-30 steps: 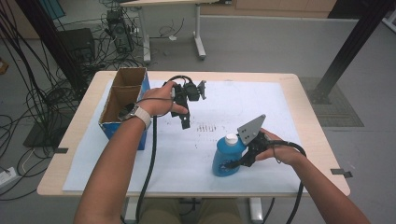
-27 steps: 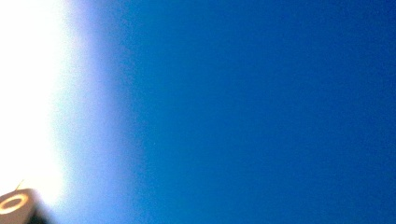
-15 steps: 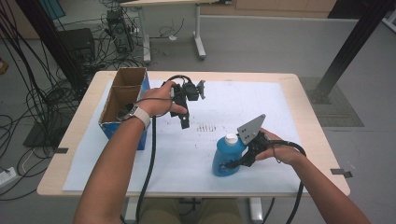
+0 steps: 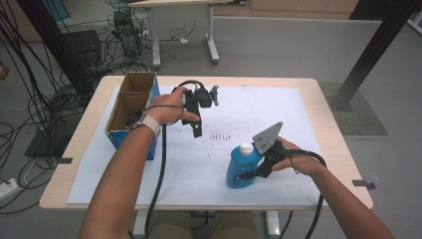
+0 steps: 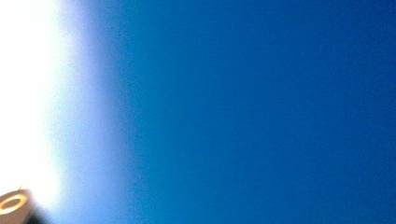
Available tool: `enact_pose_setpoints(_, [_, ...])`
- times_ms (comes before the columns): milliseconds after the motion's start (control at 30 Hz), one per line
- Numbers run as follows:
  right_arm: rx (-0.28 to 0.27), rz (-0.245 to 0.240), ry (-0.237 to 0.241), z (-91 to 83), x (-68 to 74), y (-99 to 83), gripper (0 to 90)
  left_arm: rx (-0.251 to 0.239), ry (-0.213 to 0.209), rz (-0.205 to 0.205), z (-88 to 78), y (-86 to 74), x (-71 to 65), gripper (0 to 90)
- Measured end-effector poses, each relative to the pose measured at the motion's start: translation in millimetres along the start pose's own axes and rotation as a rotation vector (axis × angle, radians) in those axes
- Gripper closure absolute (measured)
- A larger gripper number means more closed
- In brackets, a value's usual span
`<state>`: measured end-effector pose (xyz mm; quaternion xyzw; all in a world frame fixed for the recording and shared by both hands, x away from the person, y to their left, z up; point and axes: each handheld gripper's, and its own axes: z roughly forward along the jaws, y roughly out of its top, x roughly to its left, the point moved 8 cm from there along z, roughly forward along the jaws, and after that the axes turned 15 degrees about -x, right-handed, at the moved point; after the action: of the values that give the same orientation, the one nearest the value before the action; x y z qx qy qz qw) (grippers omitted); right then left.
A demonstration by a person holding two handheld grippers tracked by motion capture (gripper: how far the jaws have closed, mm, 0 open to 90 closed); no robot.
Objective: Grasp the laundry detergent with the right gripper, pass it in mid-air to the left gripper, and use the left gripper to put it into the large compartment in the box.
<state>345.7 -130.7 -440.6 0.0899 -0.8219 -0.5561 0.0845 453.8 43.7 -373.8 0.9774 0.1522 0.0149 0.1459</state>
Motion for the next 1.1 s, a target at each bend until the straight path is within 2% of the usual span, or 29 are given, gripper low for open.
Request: enact_pose_setpoints(1100, [0.003,0.0,0.0,0.3,-0.1,0.4,43.2,-0.004,0.007,-0.003,-3.7,-1.0,-1.2,10.0])
